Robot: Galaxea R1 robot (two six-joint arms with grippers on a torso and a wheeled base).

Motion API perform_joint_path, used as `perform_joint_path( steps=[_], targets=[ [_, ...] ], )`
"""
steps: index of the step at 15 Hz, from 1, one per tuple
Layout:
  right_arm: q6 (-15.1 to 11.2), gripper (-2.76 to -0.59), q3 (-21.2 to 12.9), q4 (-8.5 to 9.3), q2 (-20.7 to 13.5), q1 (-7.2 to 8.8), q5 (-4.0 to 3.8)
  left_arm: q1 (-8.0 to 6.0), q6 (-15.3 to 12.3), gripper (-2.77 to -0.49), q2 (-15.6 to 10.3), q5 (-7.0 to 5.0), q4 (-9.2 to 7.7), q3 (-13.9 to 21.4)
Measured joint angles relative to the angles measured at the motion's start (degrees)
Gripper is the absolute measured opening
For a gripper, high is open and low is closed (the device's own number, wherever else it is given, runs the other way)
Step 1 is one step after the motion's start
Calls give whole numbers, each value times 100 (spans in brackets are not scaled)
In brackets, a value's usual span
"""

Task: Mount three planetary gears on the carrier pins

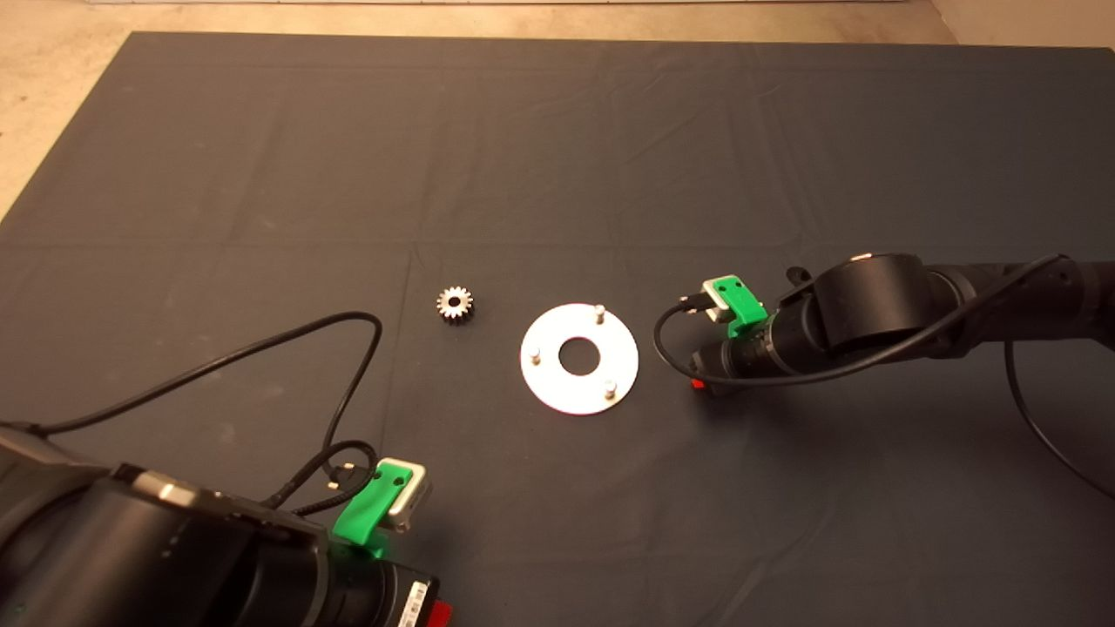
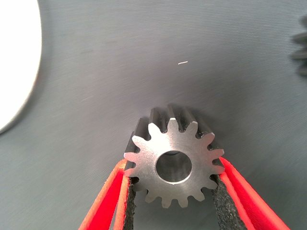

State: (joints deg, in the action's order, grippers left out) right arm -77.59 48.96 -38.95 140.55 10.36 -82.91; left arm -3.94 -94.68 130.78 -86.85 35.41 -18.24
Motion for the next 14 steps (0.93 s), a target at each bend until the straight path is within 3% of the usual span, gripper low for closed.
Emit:
perform_joint_path(
  steps=[3,5,7,10,14],
  targets=[
    [-5,-242,-211,17,28,350,36,0,-2,-177,0,41,1,0],
    [-5,-242,-293,147,44,507,41,-2,-29,-177,4,52,1,0],
    [-7,-242,-402,306,102,608,16,0,-55,-177,131,49,1,0],
    [-22,-242,-476,510,567,699,24,0,-121,-177,528,51,1,0],
    [-22,-242,-522,686,896,733,46,-2,-156,-177,430,-68,-1,0]
  ],
)
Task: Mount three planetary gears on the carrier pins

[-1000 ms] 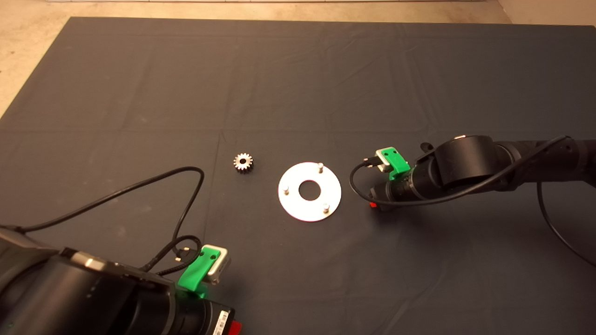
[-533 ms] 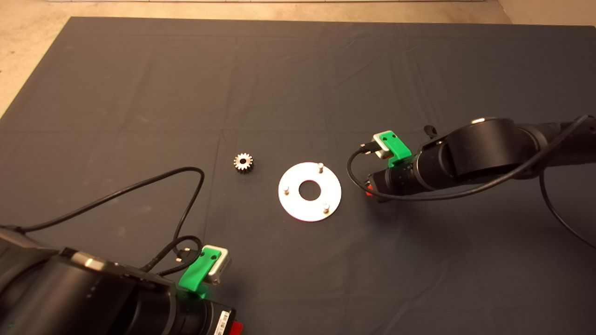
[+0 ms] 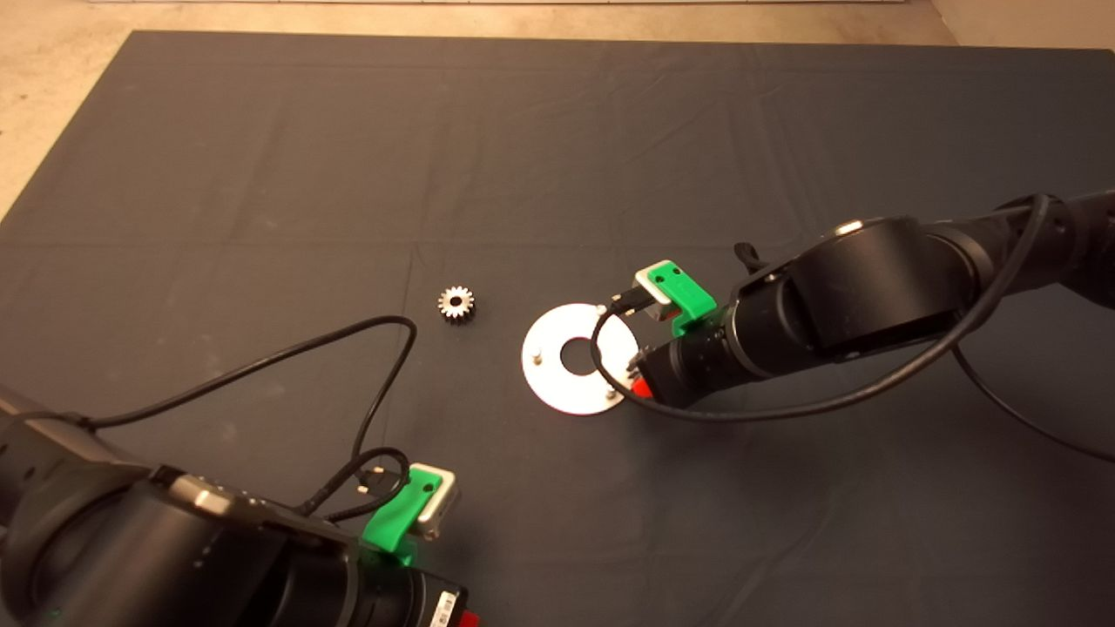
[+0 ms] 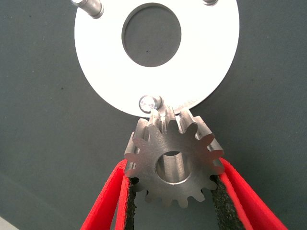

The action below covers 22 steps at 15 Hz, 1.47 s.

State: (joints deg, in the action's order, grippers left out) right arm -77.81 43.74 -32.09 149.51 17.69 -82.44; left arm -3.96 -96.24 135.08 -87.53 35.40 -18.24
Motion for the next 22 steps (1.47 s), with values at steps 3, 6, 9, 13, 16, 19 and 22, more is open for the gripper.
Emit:
perform_joint_path(
  steps=[3,6,9,13,16,19,22],
  targets=[
    [0,-242,0,23,39,-5,-79,0,0,-177,12,7,1,0],
    [2,-242,9,32,88,-5,-73,0,0,-177,11,5,1,0],
    [6,-242,193,59,164,-6,-110,-2,0,-177,11,7,1,0],
    [38,-242,504,61,484,-9,-96,-2,0,-177,9,5,1,0],
    [46,-242,722,61,731,-11,-96,-2,0,-177,11,5,1,0],
    [97,-243,756,128,797,-46,-98,-2,0,-177,9,5,1,0],
    [179,-243,769,282,797,-72,-165,-2,0,-177,11,5,1,0]
  ],
)
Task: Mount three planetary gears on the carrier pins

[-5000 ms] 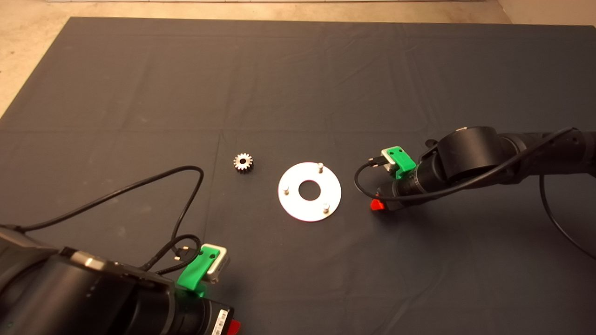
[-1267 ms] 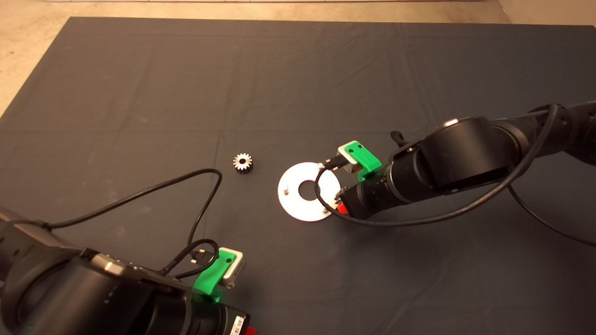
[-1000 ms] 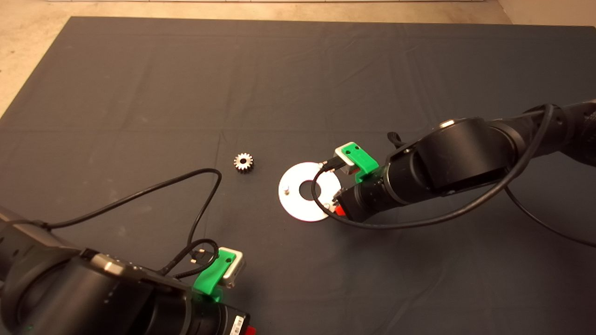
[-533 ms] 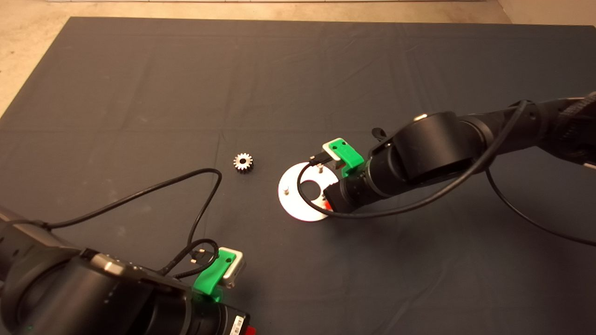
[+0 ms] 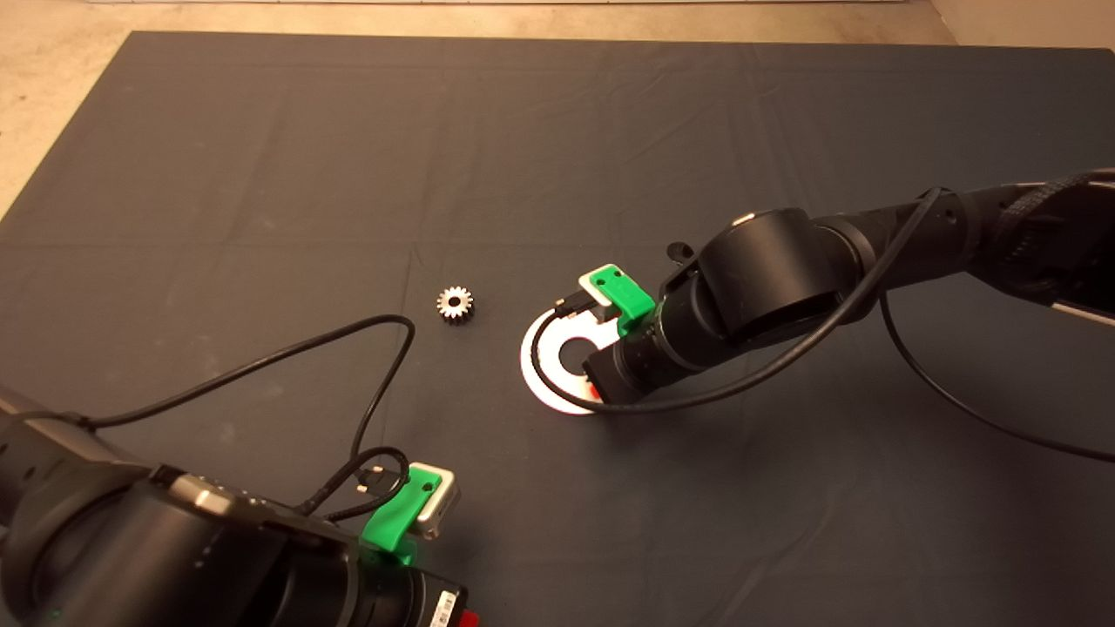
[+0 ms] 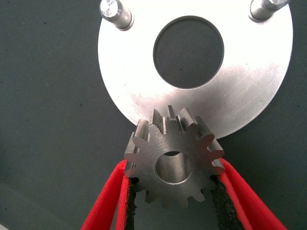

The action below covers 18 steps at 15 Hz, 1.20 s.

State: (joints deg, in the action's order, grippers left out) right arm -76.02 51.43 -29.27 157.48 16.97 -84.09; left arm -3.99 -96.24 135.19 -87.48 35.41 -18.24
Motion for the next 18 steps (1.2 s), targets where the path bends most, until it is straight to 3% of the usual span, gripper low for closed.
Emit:
perform_joint_path(
  steps=[1,2,3,9,13,18],
  targets=[
    [0,-243,0,6,16,2,-111,0,0,-177,-2,0,0,0],
    [2,-243,0,6,55,2,-298,0,0,-177,-2,0,0,0],
    [11,-243,0,15,112,2,-389,0,0,-177,0,2,0,0],
    [48,-243,0,17,223,-2,-391,0,0,-177,-13,0,0,0],
    [193,-243,33,24,226,-206,-386,0,0,-177,-18,0,0,0],
    [332,-243,160,28,241,-204,-384,0,0,-177,-140,2,0,0]
  ],
)
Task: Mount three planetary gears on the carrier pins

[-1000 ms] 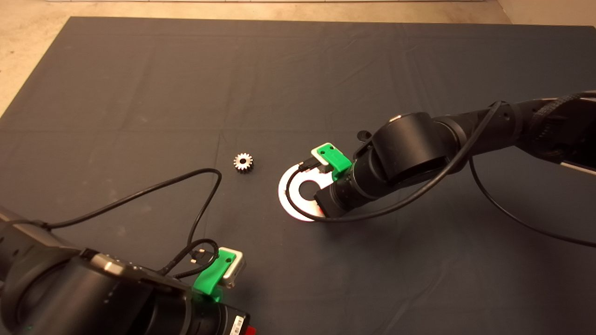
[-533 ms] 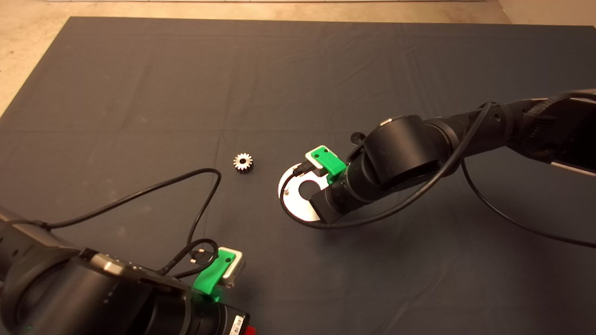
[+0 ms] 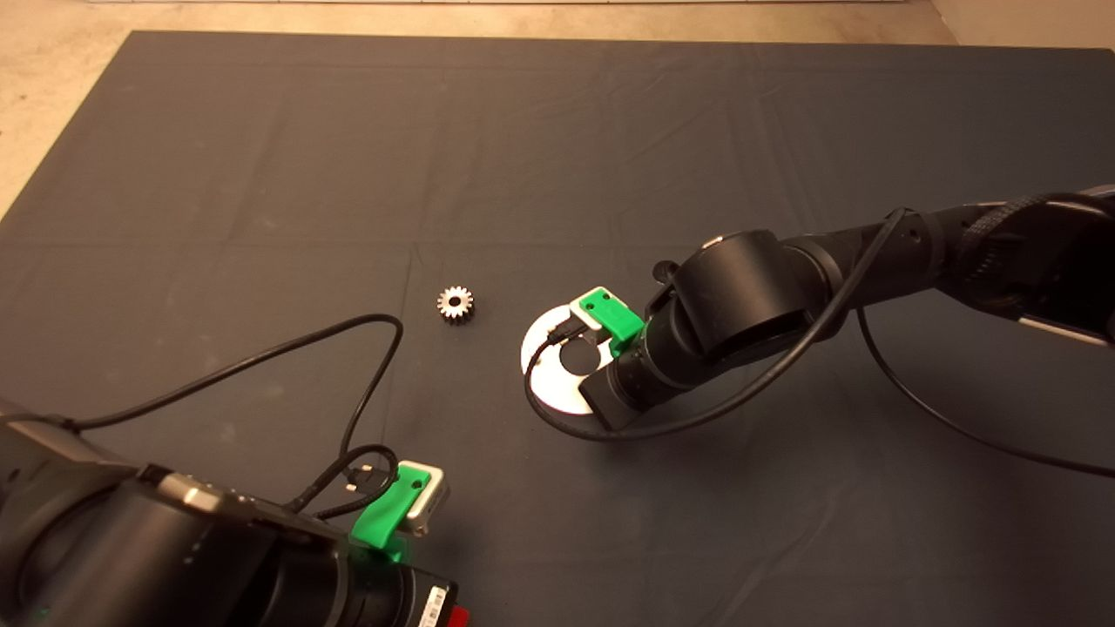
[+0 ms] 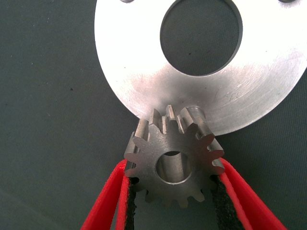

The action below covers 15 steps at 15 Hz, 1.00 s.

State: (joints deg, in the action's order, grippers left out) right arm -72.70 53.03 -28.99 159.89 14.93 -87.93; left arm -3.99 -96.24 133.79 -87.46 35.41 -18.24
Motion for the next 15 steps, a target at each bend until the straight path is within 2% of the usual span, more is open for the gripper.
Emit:
perform_joint_path(
  steps=[3,8,15],
  targets=[
    [51,-243,105,0,17,-2,-22,0,0,-177,0,-2,0,0],
    [155,-243,259,-2,108,-2,-10,0,0,-177,-1,-2,0,0],
    [239,-243,297,0,108,-2,-13,-2,0,-177,0,-2,0,0]
  ],
)
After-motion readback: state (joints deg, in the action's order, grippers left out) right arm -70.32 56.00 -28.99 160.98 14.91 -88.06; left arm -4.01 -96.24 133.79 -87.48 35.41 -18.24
